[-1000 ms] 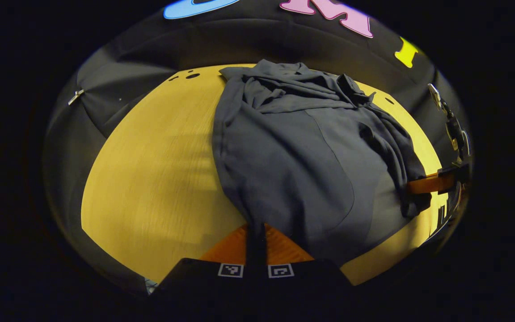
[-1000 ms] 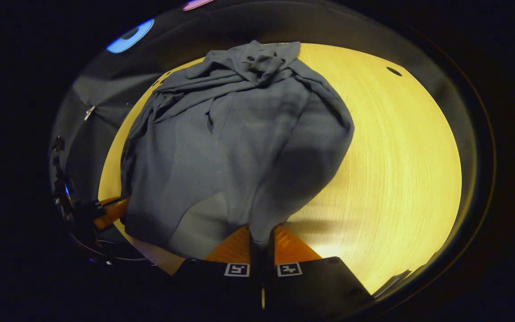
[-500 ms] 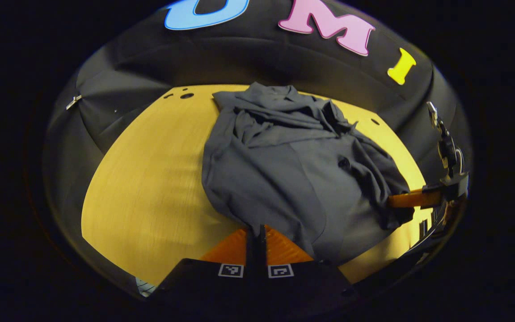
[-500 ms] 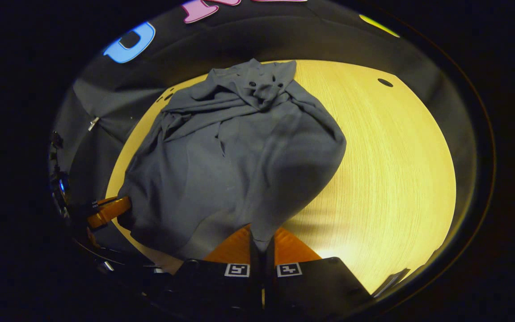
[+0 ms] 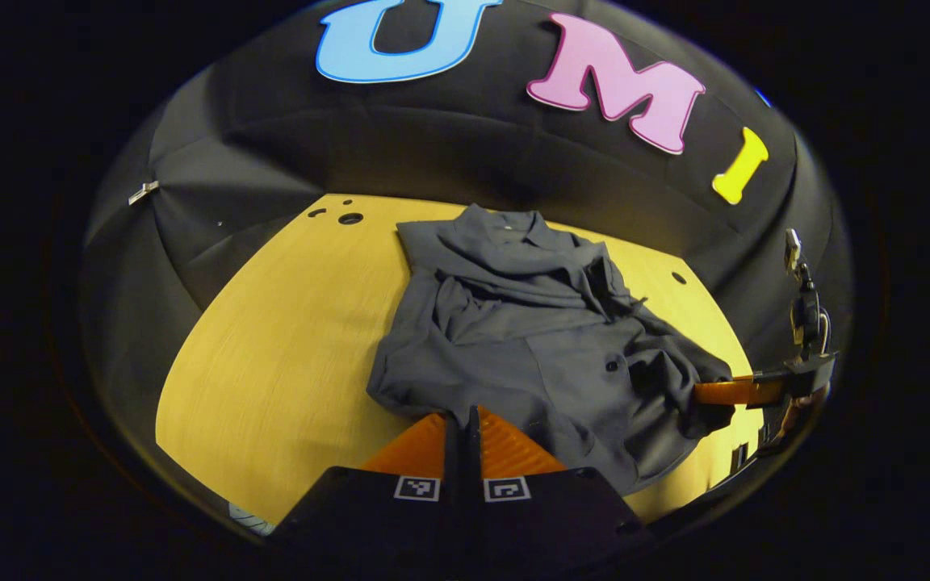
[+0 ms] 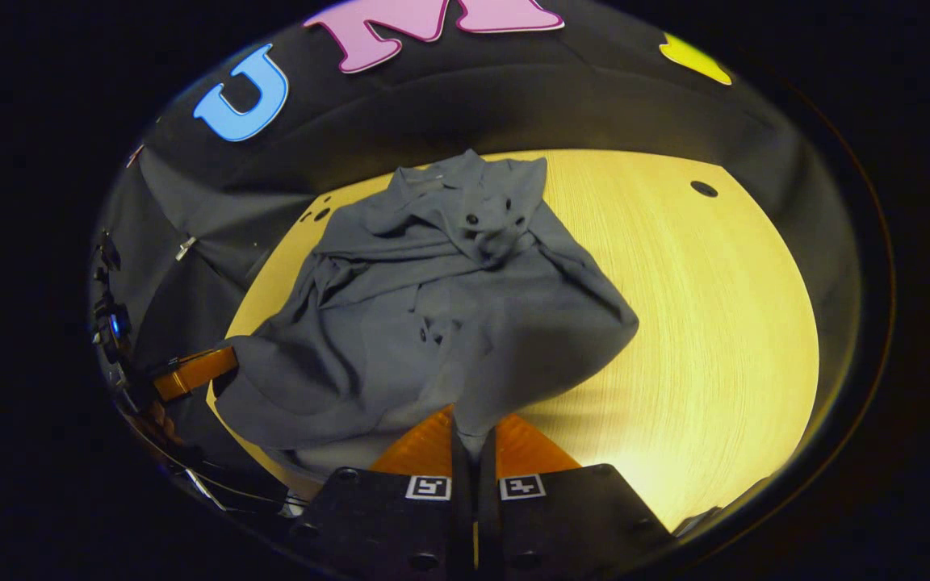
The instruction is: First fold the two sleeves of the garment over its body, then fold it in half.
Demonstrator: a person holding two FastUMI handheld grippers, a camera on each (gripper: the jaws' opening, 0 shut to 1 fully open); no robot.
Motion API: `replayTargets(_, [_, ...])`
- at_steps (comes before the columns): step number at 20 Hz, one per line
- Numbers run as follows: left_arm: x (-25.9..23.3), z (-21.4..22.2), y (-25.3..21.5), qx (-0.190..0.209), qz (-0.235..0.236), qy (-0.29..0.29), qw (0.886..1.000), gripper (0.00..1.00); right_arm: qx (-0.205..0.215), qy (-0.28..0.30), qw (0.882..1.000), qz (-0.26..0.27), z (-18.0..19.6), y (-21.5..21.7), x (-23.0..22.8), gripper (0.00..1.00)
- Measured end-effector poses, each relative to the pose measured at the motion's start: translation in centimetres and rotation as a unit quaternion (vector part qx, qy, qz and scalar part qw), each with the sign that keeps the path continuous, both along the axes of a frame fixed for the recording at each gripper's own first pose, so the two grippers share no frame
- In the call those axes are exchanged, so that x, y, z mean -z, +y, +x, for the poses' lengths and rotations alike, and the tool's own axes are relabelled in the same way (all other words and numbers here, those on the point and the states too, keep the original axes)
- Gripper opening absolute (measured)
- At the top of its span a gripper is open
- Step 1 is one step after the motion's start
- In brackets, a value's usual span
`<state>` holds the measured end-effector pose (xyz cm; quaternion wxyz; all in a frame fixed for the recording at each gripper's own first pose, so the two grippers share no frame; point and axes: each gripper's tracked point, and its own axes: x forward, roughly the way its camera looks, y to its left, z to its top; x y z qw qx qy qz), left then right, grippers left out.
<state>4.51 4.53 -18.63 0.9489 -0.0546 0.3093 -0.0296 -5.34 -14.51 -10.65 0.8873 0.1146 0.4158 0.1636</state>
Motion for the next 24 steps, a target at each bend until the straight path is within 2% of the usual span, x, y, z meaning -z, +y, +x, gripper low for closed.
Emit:
replayTargets(9, [-3.9, 5.5, 0.2, -0.029, -0.015, -0.049, 0.998, 0.06, 0.02, -0.048, 0.998, 0.018, 5.9, -0.1, -3.2, 0.07])
replayTargets(10, [-4.2, 5.9, 0.2, -0.029, -0.014, -0.051, 0.998, 0.02, 0.019, -0.053, 0.998, 0.017, 6.7, 0.1, -3.4, 0.07])
replayTargets(11, [-4.4, 6.4, 0.1, -0.029, -0.013, -0.054, 0.998, 0.05, 0.016, -0.057, 0.998, 0.014, 7.3, 0.3, -3.6, 0.07])
replayTargets(12, [-4.7, 6.9, 0.0, -0.027, -0.011, -0.058, 0.998, 0.02, 0.013, -0.06, 0.998, 0.012, 7.7, 0.6, -3.7, 0.07])
replayTargets(14, [-5.1, 8.1, 0.1, -0.027, -0.008, -0.066, 0.997, 0.05, 0.008, -0.066, 0.998, 0.006, 8.9, 1.0, -4.2, 0.07])
replayTargets(22, [-8.5, 15.1, 1.8, -0.042, -0.029, -0.112, 0.992, 0.05, 0.017, -0.123, 0.992, 0.015, 16.5, 1.8, -8.5, 0.07])
replayTargets(24, [-8.9, 17.2, 2.5, -0.055, -0.048, -0.118, 0.99, 0.05, 0.023, -0.132, 0.991, 0.017, 18.4, 1.8, -9.0, 0.07])
